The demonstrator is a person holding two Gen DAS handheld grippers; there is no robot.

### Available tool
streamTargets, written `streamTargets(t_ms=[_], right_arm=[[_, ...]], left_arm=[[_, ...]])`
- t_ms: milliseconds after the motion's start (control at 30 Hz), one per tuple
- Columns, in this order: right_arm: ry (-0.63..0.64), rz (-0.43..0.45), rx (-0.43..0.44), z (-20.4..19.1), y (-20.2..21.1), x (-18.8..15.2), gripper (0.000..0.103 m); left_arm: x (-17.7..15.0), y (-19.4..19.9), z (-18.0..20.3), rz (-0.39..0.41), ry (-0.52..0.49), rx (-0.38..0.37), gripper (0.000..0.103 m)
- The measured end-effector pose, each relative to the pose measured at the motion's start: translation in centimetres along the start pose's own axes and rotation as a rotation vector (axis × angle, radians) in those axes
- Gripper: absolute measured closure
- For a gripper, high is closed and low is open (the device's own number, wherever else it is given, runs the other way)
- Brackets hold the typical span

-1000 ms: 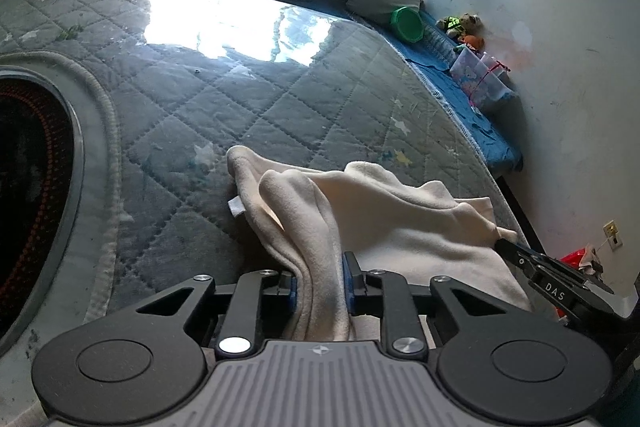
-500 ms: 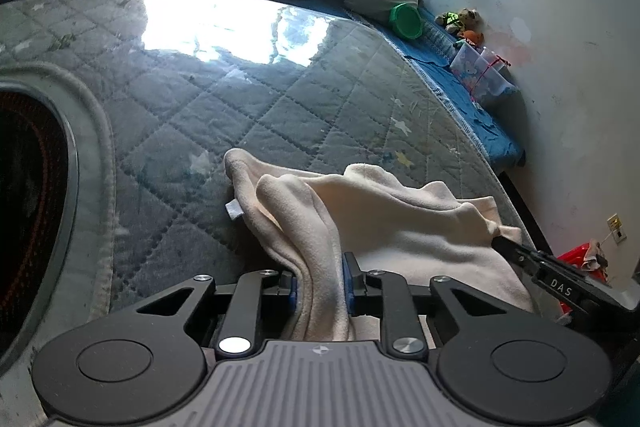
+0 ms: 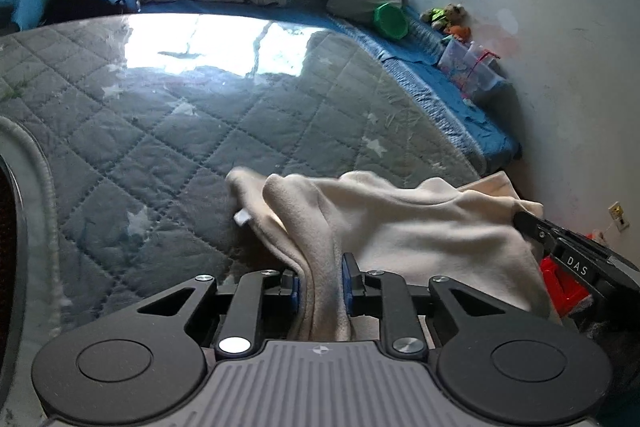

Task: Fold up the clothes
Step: 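Drag the folded sweatshirt away from the cooktop ring with both grippers holding its edge, then open both grippers and release the folded sweatshirt onto the mattress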

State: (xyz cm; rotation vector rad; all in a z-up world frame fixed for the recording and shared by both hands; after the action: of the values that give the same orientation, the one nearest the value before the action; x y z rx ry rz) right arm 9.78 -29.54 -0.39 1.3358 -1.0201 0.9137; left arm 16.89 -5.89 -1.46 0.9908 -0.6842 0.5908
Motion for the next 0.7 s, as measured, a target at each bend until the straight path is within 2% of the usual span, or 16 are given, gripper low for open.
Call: streamTargets(t_ms=[33,167,200,333,400,467,633,700], right_arm=[[0.000,-0.015,-0.014,0.2,-0.4,-0.2,0.095],[0.011,-0.060,-0.043,0.5,-1.5,-1.2,0.093],[0.014,-0.057,-0.051,0.5,-1.5,-1.2,0.089],[0.008,-0.022,-0.068,0.6,-0.9,-0.9,0.084],[0.009,-0.011,-0.044,0.2,-0.8,-0.6,0.074],[0.028,-0.008,-0.006,-0.5,-0.9,-0.4,0.072],[0.058,-0.024,0.087,-3.1,-2.0,-0.5,0.073],[0.065,-0.033,0.098,-3.8,-2.8,-0.7,0.073]], left_arm=[[0.0,0.0,-0.1,0.001,0.001,0.006,0.074],[0.0,0.3,-0.4,0.008,-0.013,0.024,0.065],[0.2,0.4,-0.5,0.016,-0.023,0.036,0.062],[0.9,0.8,-1.1,0.049,-0.024,0.082,0.059],[1.3,0.9,-1.4,0.065,-0.007,0.111,0.058],[1.6,0.8,-1.6,0.072,0.004,0.122,0.058],[1.9,0.6,-1.6,0.082,0.001,0.132,0.058],[2.0,0.3,-1.5,0.078,0.001,0.125,0.058]])
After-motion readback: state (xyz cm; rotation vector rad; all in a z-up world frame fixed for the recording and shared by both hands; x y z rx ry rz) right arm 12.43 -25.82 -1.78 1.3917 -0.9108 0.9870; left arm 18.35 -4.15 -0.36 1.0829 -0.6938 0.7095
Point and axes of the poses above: each gripper's, at about its wrist camera, not at the fingertips, and y roughly against the way its jaws point, z to its right, x to its top, the point moved 3 cm from there along -y, roughly the way its jaws point, and after that the axes turned 15 degrees about z, right-handed, at the moved point
